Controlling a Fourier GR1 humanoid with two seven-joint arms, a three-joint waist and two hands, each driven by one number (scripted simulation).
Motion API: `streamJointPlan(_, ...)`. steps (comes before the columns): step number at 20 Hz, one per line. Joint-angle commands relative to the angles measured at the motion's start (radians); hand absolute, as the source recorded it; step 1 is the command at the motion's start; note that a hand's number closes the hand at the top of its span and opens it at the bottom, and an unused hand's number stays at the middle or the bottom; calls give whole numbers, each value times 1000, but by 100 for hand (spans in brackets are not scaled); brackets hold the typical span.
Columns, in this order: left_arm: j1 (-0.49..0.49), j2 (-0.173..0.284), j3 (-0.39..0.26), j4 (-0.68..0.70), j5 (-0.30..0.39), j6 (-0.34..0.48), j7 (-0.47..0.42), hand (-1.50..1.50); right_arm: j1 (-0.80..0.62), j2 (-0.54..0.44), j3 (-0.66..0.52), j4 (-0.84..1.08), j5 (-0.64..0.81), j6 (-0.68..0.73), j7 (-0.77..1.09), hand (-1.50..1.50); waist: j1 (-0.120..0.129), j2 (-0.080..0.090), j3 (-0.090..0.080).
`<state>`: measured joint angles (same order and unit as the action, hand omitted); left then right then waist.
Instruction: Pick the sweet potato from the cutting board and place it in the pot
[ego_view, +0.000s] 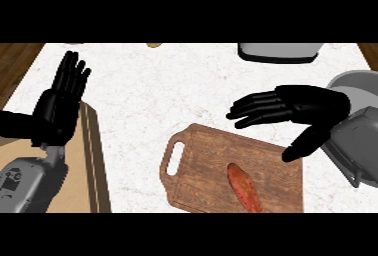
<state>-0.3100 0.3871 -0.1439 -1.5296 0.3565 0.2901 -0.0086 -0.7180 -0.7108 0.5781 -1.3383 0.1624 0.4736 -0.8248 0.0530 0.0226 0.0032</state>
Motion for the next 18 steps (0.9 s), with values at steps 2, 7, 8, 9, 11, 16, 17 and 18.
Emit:
streamJointPlan(2,0,-9,14,21,-10,5,-11,0,-48,-46,94,71,130,60,-280,-150,-17,-10,-2)
streamJointPlan(7,-17,6,42,36,-1,-16,12,0,-91,-6,197,91,199,33,-212,-150,-26,-16,-3)
streamJointPlan(8,-6,17,42,8,3,-26,33,0,-68,-10,202,72,197,21,-214,-150,-32,-20,-3)
streamJointPlan(9,-27,-17,31,53,-25,-13,-13,0,-42,40,234,135,259,-65,-220,-150,-35,-16,-3)
streamJointPlan(11,-10,-23,25,34,-46,18,12,0,-25,29,253,119,262,-52,-201,-150,-39,-19,-3)
streamJointPlan(16,5,-18,54,34,-24,-29,-1,0,-28,44,308,194,328,-91,-250,-150,-37,-18,-3)
streamJointPlan(17,35,1,66,-5,-11,-41,18,0,-53,76,309,206,322,-69,-222,-150,-30,-19,-3)
streamJointPlan(18,38,-20,45,-29,-38,-12,16,0,-29,129,328,208,341,-106,-185,-150,-32,-20,-3)
